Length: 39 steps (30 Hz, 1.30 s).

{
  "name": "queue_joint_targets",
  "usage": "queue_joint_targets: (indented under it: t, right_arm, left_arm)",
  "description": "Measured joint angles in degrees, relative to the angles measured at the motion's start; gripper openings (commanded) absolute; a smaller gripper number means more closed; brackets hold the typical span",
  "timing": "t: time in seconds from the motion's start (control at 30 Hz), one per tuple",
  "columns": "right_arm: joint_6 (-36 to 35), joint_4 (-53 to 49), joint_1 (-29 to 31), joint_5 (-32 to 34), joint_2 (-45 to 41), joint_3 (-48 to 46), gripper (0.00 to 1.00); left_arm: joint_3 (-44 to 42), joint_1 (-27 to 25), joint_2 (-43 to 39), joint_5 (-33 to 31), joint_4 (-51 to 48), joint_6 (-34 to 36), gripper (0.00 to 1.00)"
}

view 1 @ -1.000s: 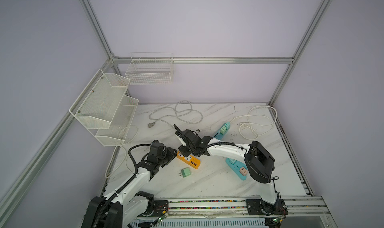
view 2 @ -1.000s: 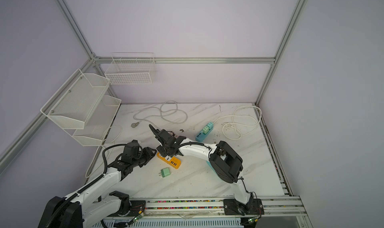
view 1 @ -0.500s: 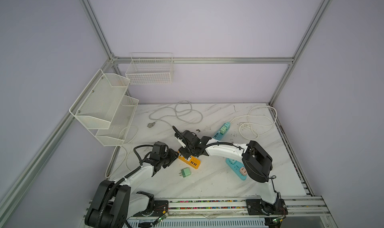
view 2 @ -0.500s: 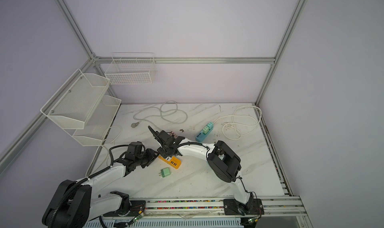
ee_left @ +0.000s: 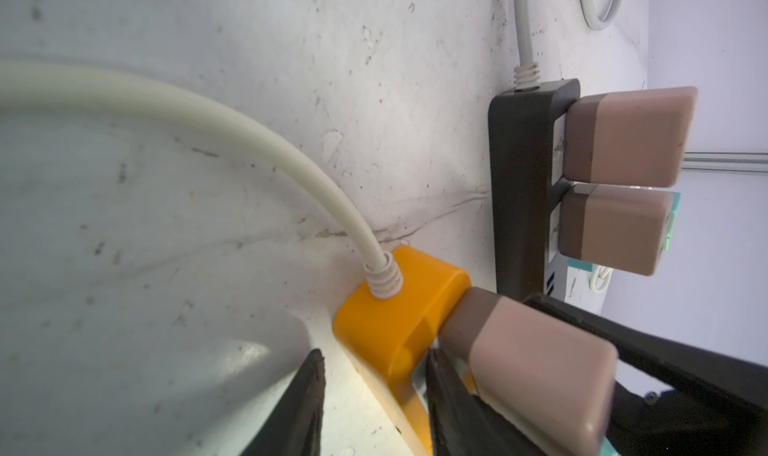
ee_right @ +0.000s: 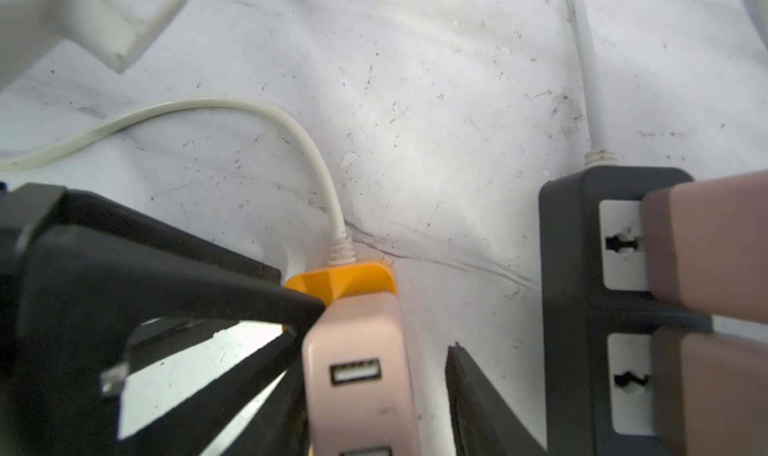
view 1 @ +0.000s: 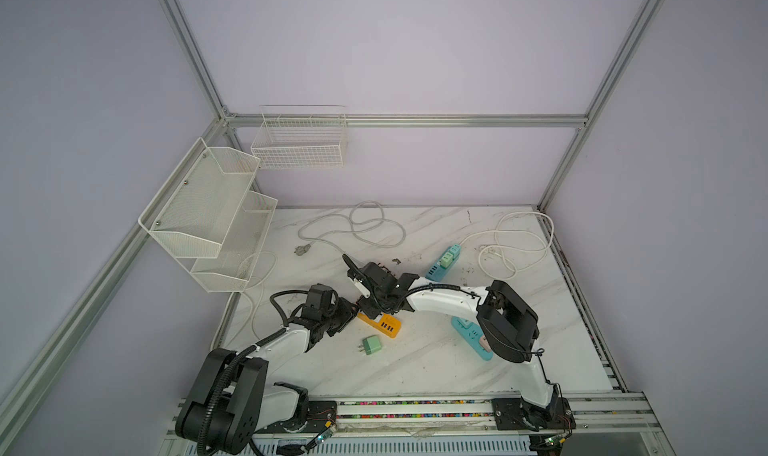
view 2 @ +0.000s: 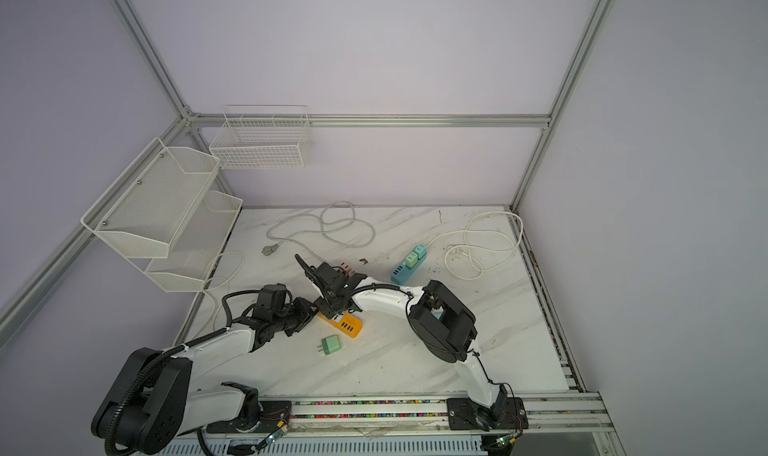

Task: Pull the plug off the socket
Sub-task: 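Hold the pink plug with the right gripper while the left holds the orange strip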

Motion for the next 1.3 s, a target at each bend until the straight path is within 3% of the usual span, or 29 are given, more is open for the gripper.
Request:
queue_joint_targets:
  t: [0.9, 1.3]
  right_arm:
    - [-3.23, -1.84, 0.00, -2.49, 0.63, 0.48, 0.45]
    - [-5.09, -2.19, 0.00, -2.67, 0.87, 1.01, 0.30]
  left_arm:
    - [-3.34, 0.00, -1.51, 0.17, 4.63, -1.66, 0.35]
    - [-4.52, 0.00, -2.16, 0.61, 5.75, -2.05, 0.35]
